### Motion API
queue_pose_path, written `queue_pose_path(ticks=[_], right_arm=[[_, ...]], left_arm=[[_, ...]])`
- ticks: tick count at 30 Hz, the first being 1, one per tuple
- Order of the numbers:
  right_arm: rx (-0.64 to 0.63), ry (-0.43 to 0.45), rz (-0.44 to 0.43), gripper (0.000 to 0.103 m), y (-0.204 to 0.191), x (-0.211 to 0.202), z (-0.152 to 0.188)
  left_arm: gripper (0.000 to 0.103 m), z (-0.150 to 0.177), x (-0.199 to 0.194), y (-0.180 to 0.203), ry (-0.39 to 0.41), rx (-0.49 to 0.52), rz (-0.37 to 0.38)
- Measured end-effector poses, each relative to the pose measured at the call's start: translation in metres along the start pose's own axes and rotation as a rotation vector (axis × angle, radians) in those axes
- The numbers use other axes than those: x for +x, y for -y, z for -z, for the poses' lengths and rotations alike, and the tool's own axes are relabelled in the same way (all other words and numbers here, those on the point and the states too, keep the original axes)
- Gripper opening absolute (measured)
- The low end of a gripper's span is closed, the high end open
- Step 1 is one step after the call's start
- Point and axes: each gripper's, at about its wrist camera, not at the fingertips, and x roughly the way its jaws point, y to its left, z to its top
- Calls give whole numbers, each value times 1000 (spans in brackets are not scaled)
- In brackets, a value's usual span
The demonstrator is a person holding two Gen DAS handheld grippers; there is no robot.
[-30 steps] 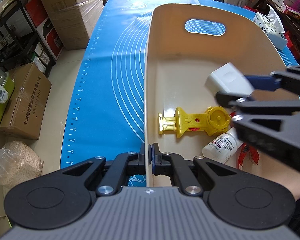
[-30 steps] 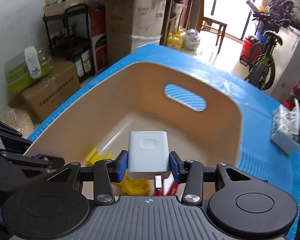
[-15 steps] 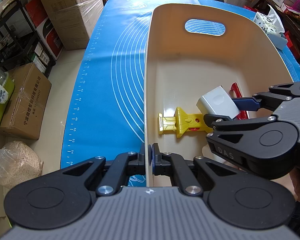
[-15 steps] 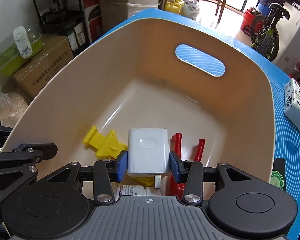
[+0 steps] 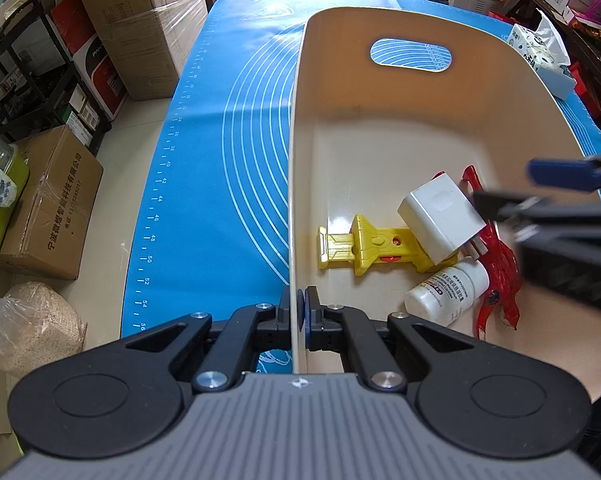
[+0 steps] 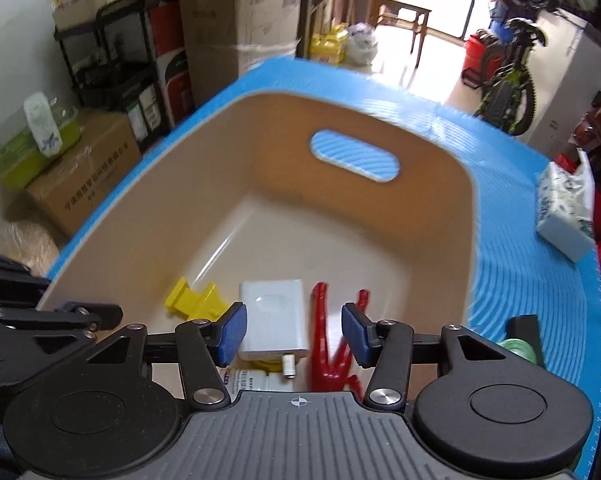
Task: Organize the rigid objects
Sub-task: 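Carry the white charger over the basket and release it with the right tool, then grasp the white tape roll on the mat with the right tool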
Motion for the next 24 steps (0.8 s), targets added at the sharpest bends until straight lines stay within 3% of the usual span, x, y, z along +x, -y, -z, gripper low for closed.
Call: queue_pose_path(ticks=[5,12,17,24], right_arm=[[92,100,41,64,22,-33,4],[177,158,152,68,65,-59,23],[264,123,203,69,98,-57,46],[395,51,145,69,116,-37,82]], left_arm=[[6,0,0,-1,2,2,0],[6,1,-1,-1,2,3,0],[6,2,-1,-1,2,3,-1],[6,2,-1,-1,2,4,-1]])
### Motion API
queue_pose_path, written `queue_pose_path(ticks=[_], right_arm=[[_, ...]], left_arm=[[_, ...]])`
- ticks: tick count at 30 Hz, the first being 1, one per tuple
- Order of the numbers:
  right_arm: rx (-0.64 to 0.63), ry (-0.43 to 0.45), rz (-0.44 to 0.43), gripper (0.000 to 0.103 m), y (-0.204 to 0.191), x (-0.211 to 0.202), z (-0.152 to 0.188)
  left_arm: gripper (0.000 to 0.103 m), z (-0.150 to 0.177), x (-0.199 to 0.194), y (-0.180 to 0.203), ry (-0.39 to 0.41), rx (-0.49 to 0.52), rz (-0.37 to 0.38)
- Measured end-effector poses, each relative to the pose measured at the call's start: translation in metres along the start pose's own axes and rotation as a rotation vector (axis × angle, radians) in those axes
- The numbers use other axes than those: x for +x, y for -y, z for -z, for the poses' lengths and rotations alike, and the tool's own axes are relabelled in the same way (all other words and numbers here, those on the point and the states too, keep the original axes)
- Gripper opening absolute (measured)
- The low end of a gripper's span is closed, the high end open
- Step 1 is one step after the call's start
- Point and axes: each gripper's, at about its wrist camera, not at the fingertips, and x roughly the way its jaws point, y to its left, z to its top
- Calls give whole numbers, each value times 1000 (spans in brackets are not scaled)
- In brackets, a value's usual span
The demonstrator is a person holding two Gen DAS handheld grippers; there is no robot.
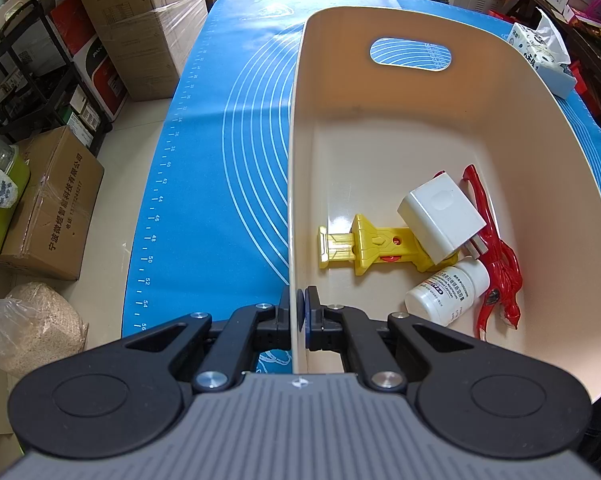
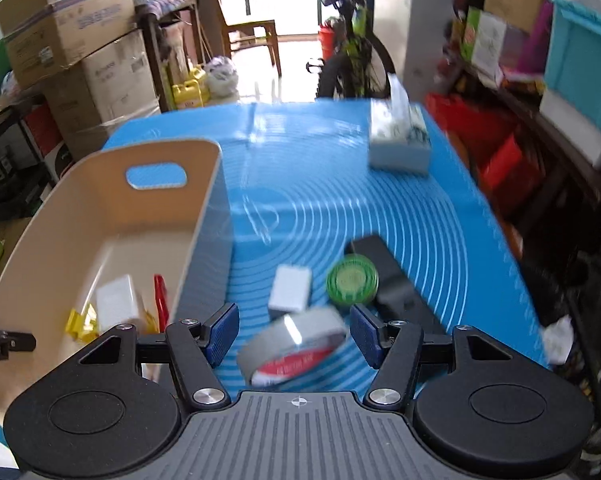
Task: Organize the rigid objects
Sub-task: 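Grasp the white tape roll on the mat with the right tool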
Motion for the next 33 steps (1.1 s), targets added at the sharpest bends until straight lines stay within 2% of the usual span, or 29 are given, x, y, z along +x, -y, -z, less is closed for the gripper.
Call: queue_pose_path(ticks=[6,14,15,16,17,18,20,24,33], right_arm=[[62,-58,-63,69,0,19,20],[135,-29,-129,58,4,31,15],[150,-27,-143,55,5,33,15],[161,-25,-161,46,6,33,15],[167,-20,-170,44,7,33,15],[163,-19,-170,36,6,33,16],[154,-13,-182,33,4,33,16],[131,19,-171,17,1,30,18],[95,129,-121,15,2,3,3]], left_arm=[[6,0,0,0,0,0,0],[6,0,-1,0,0,6,-5],[6,0,-1,0,0,6,-5],[6,0,-1,0,0,6,-5],[6,0,-1,0,0,6,-5],[6,0,-1,0,0,6,-5],[6,0,-1,0,0,6,-5],[6,0,-1,0,0,6,-5],[6,0,-1,0,0,6,-5]])
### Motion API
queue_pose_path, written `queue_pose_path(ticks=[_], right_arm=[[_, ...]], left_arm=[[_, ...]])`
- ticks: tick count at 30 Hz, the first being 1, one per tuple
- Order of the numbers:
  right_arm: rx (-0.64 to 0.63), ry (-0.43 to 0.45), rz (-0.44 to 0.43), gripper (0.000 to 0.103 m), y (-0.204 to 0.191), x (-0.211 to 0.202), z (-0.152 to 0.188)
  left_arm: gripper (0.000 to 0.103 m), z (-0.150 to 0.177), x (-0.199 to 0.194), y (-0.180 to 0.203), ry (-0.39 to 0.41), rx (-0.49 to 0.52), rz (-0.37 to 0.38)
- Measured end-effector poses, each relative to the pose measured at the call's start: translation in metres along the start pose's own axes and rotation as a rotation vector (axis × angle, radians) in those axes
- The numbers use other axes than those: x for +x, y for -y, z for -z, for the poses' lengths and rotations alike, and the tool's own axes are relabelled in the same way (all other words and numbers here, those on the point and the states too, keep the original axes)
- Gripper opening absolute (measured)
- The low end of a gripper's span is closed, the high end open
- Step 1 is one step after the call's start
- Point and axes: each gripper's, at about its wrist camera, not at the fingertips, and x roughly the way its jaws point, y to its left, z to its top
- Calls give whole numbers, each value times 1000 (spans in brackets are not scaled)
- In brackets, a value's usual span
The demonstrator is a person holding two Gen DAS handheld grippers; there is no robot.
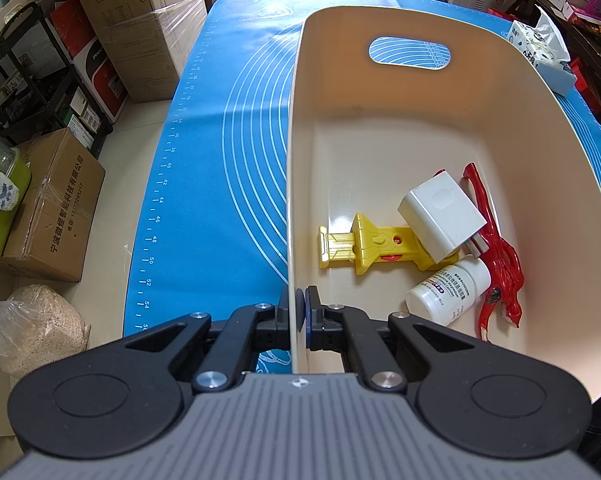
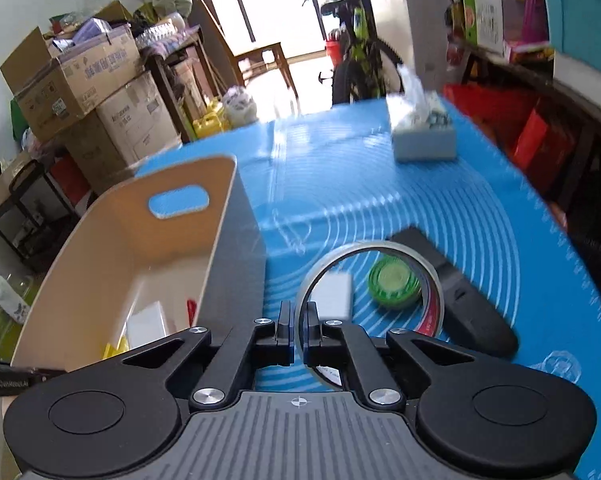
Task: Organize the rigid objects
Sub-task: 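Grasp the white tape roll on the mat with the right tool, then lift the tape roll into the basket and open the right tool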
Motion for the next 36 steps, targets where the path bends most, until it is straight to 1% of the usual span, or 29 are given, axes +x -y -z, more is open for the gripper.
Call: queue_pose_path(ticks=[3,8,12,18,20,23,26,32,36], right_arm=[[-22,35,4,15,-4,-9,-11],[-77,84,-20,15,-20,-21,-30],[-146,99,-58,15,-44,-23,-41],[-265,100,-116,15,-89,-17,-46],[-296,87,-136,15,-104,-11,-46],[-352,87,-143,15,-122,-2,-41],[-354,45,-167,15,-134,11,-36],[-411,-43,-190,15,-155,32,-18],[-405,-91,-207,15,-158,42,-8]], left_arm=[[6,0,0,0,0,1,-1],[7,0,0,0,0,0,-1],[6,0,0,0,0,0,0],[6,0,-1,0,0,0,0],[6,0,-1,0,0,1,0],[6,1,-1,0,0,1,-1],[6,1,-1,-2,0,1,0],[6,1,-1,-2,0,3,-2],[6,1,-1,-2,0,2,-2]])
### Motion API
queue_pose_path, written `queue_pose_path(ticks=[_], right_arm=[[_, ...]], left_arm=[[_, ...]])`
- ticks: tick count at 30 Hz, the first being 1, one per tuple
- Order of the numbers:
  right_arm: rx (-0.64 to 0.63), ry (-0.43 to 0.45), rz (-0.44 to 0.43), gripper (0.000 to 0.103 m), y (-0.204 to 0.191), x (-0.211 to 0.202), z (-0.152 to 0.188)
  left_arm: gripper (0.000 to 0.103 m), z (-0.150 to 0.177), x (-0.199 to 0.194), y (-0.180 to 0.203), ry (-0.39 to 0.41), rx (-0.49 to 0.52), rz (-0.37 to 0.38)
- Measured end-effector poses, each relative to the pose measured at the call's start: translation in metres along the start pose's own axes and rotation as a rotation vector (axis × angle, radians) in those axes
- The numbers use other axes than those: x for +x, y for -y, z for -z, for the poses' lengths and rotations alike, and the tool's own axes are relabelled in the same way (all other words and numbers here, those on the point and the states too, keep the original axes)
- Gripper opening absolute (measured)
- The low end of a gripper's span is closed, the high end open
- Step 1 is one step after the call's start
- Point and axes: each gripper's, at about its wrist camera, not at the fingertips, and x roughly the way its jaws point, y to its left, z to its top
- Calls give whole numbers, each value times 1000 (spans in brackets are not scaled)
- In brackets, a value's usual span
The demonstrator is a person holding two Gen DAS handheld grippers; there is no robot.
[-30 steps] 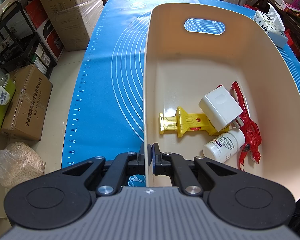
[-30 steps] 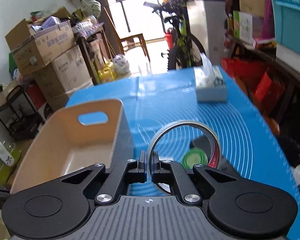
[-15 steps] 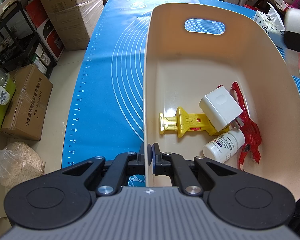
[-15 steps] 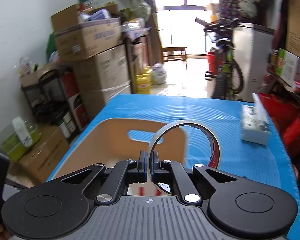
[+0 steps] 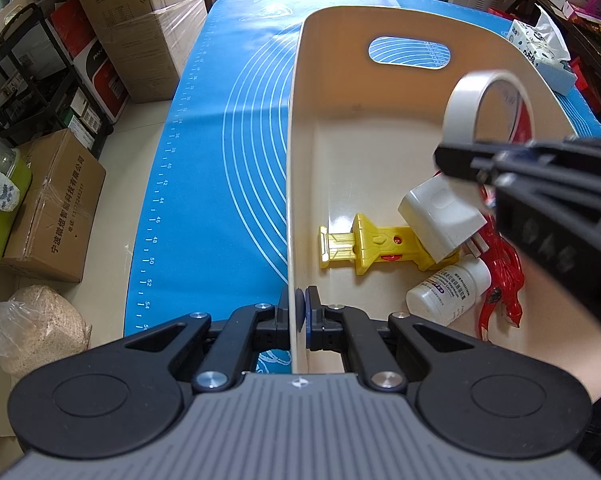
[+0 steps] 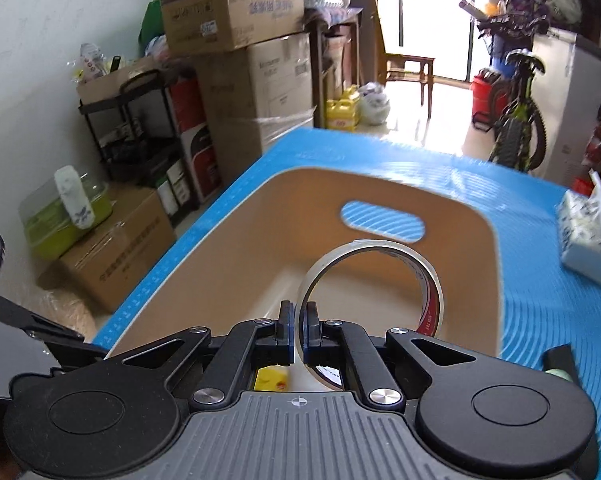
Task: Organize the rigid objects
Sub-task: 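Lift the tape roll into the basket and open the right tool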
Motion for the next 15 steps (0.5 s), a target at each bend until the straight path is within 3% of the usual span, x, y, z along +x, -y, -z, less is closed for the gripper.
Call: queue_pose_path(ticks=[6,11,13,15], right_arm=[[-14,-108,4,19,-1,16,9],[-7,-112,10,26,3,13,12],[-9,-96,6,47,4,9,11],[-17,-71,8,56,6,1,8]], left_arm=[[6,-1,0,1,-1,0,-1],[6,-1,0,2,-1,2,-3],[7,-1,0,1,-1,1,-3],[7,-1,0,2,-1,2,-4]])
